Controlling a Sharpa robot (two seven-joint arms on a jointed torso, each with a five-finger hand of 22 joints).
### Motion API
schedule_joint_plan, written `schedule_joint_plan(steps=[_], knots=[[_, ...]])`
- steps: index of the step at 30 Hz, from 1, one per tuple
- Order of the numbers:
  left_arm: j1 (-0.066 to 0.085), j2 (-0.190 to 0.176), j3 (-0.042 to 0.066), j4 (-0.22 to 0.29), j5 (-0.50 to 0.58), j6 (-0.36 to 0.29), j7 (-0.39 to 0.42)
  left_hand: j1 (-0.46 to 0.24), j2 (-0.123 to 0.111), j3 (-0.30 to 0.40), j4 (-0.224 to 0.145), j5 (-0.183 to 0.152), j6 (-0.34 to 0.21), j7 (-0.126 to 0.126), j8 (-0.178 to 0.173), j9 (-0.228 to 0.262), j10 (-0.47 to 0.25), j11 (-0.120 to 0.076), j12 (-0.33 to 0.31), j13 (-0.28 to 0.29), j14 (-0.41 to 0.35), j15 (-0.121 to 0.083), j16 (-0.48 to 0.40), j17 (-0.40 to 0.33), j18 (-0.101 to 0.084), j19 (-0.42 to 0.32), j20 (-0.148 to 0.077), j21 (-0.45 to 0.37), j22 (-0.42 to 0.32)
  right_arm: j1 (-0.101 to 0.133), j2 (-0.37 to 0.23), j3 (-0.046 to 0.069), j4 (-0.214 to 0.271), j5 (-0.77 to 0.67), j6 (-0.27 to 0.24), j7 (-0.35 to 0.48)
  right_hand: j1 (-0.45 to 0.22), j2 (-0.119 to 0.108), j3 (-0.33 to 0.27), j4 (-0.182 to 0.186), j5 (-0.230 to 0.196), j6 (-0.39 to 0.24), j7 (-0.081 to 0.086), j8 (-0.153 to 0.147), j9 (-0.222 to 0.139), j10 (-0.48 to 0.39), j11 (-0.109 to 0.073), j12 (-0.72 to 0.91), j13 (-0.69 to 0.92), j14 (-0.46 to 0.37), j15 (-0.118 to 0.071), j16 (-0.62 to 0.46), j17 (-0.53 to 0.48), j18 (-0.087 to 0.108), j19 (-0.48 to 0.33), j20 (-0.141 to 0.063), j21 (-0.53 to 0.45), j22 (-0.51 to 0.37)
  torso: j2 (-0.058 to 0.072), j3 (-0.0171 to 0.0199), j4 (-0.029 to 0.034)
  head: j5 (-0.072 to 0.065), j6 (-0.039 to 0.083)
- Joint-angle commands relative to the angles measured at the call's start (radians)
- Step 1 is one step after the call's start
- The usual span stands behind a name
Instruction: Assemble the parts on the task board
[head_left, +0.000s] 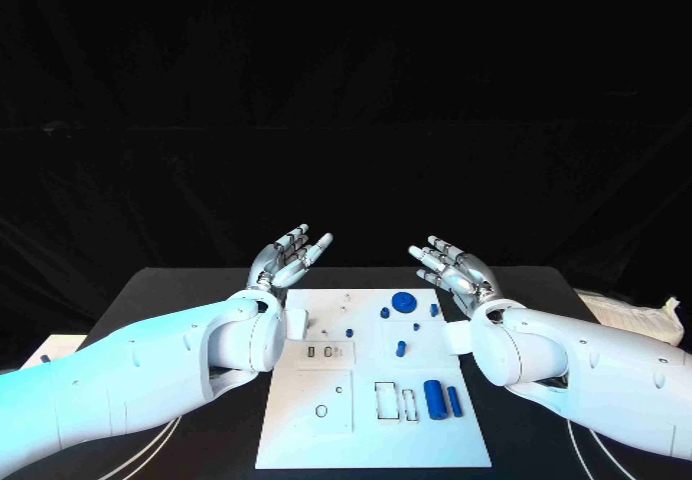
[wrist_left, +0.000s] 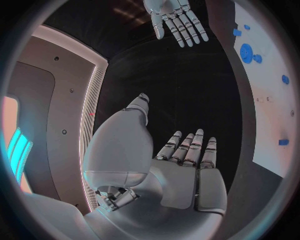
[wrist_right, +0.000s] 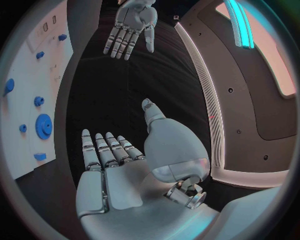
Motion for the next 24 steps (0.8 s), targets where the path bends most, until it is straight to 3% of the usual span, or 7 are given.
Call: schedule_joint_plan(steps=[1,4,7,11,13,16,24], knots=[[0.002,0.003,0.0,-0.002,-0.016,0.081,0.011,0.051,0.0,0.008,0.013,0.008,0.025,0.102,0.006,0.003,0.018,0.007,0.004,0.003,0.02,0.004,0.007,0.003,0.022,0.004,0.017,0.008,0.003,0.003,0.002,-0.002,-0.011,-0.099,0.194,-0.071,0.08,0.011,0.001,-0.038,0.008,0.052,0.138,0.009,0.006,0.061,0.02,0.011,0.006,0.055,0.015,0.01,0.005,0.008,0.029,0.009,0.015,0.006,0.0,0.0,-0.0003,0.0,0.0],[0.002,0.003,0.0,-0.002,-0.016,0.081,0.011,0.066,0.017,0.021,0.011,0.005,0.059,0.112,0.011,0.007,0.055,0.017,0.009,0.007,0.064,0.01,0.016,0.009,0.034,0.02,0.018,0.015,0.007,0.004,0.002,-0.004,-0.018,-0.117,0.233,-0.086,0.128,0.027,0.018,-0.069,0.004,0.136,0.159,0.022,0.015,0.172,0.047,0.028,0.015,0.165,0.041,0.027,0.015,0.024,0.08,0.007,0.033,0.015,0.0,0.0,-0.0003,0.0,0.0],[0.002,0.003,0.0,-0.002,-0.016,0.081,0.011,0.084,0.039,0.034,0.007,0.0,0.123,0.125,0.022,0.013,0.141,0.033,0.023,0.014,0.183,0.021,0.042,0.024,0.038,0.098,0.02,0.047,0.025,0.005,0.002,-0.005,-0.021,-0.125,0.25,-0.093,0.164,0.03,0.027,-0.096,0.002,0.232,0.156,0.035,0.023,0.294,0.041,0.043,0.022,0.29,0.03,0.043,0.023,0.042,0.17,0.008,0.066,0.031,0.0,0.0,-0.0003,0.0,0.0],[0.003,-0.007,0.001,-0.022,-0.003,0.125,0.034,0.111,0.076,0.043,-0.01,-0.004,0.315,0.131,0.06,0.031,0.42,0.034,0.071,0.034,0.491,0.004,0.13,0.06,0.052,0.503,0.016,0.218,0.11,0.013,-0.011,-0.003,-0.067,-0.328,0.138,-0.033,0.199,0.034,0.043,-0.128,0.006,0.438,0.138,0.067,0.038,0.58,0.012,0.091,0.039,0.599,-0.008,0.101,0.043,0.081,0.356,0.006,0.139,0.062,0.004,0.0018,-0.0034,0.001,-0.009],[0.003,-0.012,0.0,-0.021,-0.003,0.145,0.029,0.118,0.091,0.04,-0.021,-0.007,0.549,0.122,0.122,0.058,0.637,0.008,0.133,0.055,0.628,-0.038,0.187,0.08,0.079,0.626,0.004,0.281,0.133,0.014,-0.013,-0.002,-0.07,-0.384,0.122,-0.028,0.205,0.034,0.052,-0.138,0.011,0.53,0.129,0.078,0.042,0.627,-0.001,0.1,0.036,0.659,-0.024,0.114,0.042,0.098,0.398,0.005,0.16,0.068,0.007,0.0011,-0.0039,0.0,-0.007],[0.003,-0.023,0.0,-0.013,-0.008,0.165,0.023,0.13,0.106,0.038,-0.039,-0.004,0.605,0.1,0.135,0.055,0.707,-0.017,0.146,0.049,0.713,-0.063,0.203,0.09,0.083,0.713,-0.02,0.314,0.139,0.017,-0.015,-0.001,-0.071,-0.452,0.101,-0.028,0.204,0.032,0.067,-0.15,0.004,0.65,0.112,0.089,0.045,0.686,-0.021,0.105,0.033,0.725,-0.045,0.123,0.041,0.114,0.442,0.002,0.185,0.074,0.01,0.0003,-0.0054,-0.001,-0.008],[0.004,-0.069,0.003,0.039,-0.015,0.204,0.007,0.165,0.124,0.051,-0.077,-0.003,0.676,0.077,0.13,0.039,0.809,-0.045,0.139,0.041,0.789,-0.089,0.185,0.107,0.082,0.776,-0.046,0.312,0.125,0.027,-0.025,0.011,-0.075,-0.613,0.078,-0.053,0.177,0.002,0.112,-0.188,0.05,0.736,0.088,0.072,0.04,0.787,-0.052,0.085,0.032,0.857,-0.083,0.129,0.044,0.117,0.529,-0.029,0.234,0.084,0.036,-0.0067,-0.0087,-0.002,0.002]])
